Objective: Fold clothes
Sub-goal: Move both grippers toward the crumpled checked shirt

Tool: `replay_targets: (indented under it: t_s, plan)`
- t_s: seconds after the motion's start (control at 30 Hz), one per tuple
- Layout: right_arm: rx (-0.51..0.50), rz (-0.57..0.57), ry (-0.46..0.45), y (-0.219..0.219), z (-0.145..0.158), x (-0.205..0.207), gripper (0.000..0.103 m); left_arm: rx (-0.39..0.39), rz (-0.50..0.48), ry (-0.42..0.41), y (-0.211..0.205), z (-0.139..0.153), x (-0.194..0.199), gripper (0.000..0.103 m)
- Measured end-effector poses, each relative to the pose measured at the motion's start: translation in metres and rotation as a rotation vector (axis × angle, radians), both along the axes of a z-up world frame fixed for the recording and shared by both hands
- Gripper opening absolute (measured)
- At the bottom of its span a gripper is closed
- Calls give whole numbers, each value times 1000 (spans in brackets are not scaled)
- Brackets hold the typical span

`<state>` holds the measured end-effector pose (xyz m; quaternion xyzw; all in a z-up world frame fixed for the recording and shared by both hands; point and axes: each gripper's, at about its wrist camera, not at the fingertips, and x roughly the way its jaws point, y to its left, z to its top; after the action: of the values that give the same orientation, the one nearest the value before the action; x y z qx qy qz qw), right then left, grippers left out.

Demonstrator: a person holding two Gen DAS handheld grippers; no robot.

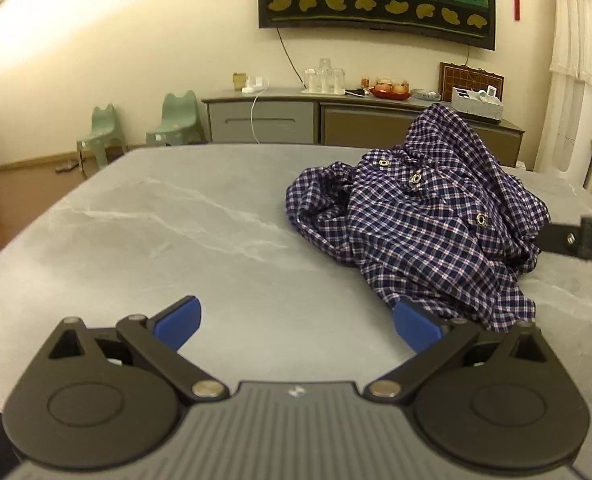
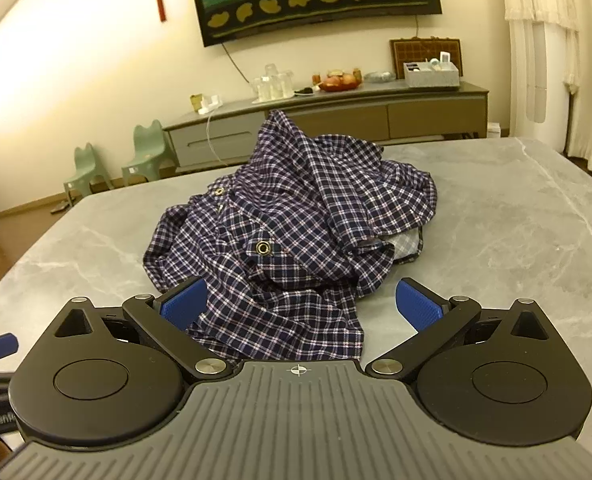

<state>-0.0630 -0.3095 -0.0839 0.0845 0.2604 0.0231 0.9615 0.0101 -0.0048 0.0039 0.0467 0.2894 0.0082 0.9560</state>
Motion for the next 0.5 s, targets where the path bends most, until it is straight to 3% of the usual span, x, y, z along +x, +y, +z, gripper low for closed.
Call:
replay_targets:
  t_s: [0.2, 0.37, 0.5]
  plan:
    - [-18, -24, 17, -7, -1, 1, 101, -7, -44, 78, -11, 9, 23, 103]
    - [-59, -50, 32, -8, -6, 4, 101, 53, -92, 120, -24, 12, 50, 103]
    - [-76, -75, 38, -9, -10, 5, 101, 16, -124, 159, -24, 4, 63, 103]
